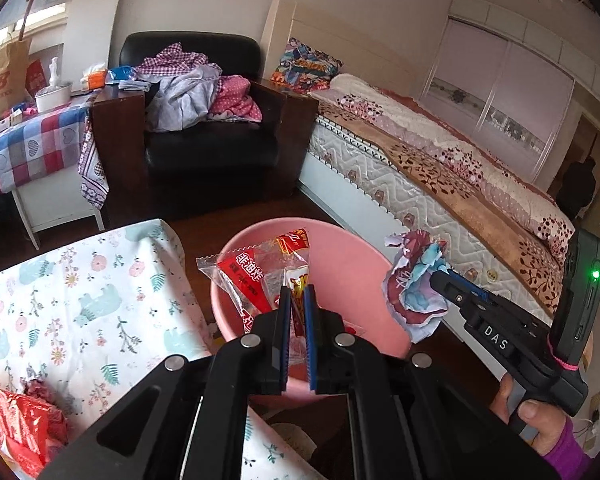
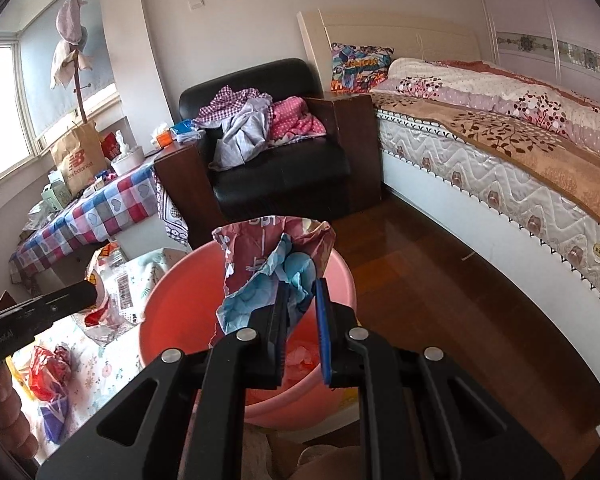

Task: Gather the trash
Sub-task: 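Carry both wrappers over the pink bucket, then open both grippers to drop the wrappers into the pink bucket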

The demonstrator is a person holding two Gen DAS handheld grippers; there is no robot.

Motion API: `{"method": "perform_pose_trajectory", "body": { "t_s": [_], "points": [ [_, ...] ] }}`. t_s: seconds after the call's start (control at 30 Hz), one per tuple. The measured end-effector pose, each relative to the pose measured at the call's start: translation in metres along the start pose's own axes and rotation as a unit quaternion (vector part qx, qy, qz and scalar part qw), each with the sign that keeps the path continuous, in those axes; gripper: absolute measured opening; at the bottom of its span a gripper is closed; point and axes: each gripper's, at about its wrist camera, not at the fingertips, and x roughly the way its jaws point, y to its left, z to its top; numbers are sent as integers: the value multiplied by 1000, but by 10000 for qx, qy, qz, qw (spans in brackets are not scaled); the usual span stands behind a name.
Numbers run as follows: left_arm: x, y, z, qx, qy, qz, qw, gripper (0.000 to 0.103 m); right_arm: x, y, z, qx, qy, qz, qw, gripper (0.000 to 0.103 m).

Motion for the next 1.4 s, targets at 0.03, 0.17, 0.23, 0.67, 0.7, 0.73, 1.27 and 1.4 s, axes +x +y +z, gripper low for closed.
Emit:
{"method": "perform_pose_trajectory", "body": {
  "t_s": [0.03,0.17,0.23,0.67,0.7,0.73,1.27,1.4],
  "points": [
    [4,-2,-1,30,30,9,10000,6,2,0,-1,6,25,6,10000,13],
    [20,-7,-5,91,171,26,9998,6,9,1,-4,-24,120,11,9999,13],
    [26,-8,-7,112,222,23,9997,6,13,3,-7,-36,174,45,9998,13],
    [50,-5,-16,82,442,118,9989,6,32,28,-7,-377,268,8,9989,13],
    [52,-4,-16,55,453,131,9989,6,33,30,-7,-396,262,-10,9989,14],
    [53,-3,-15,36,458,148,9988,6,33,31,-6,-409,263,-23,9988,14],
    [40,3,-12,-41,292,278,9992,35,26,43,3,-617,291,87,9976,34],
    [30,8,-12,-107,250,274,9993,36,23,41,3,-590,295,135,9977,36]
  ]
}}
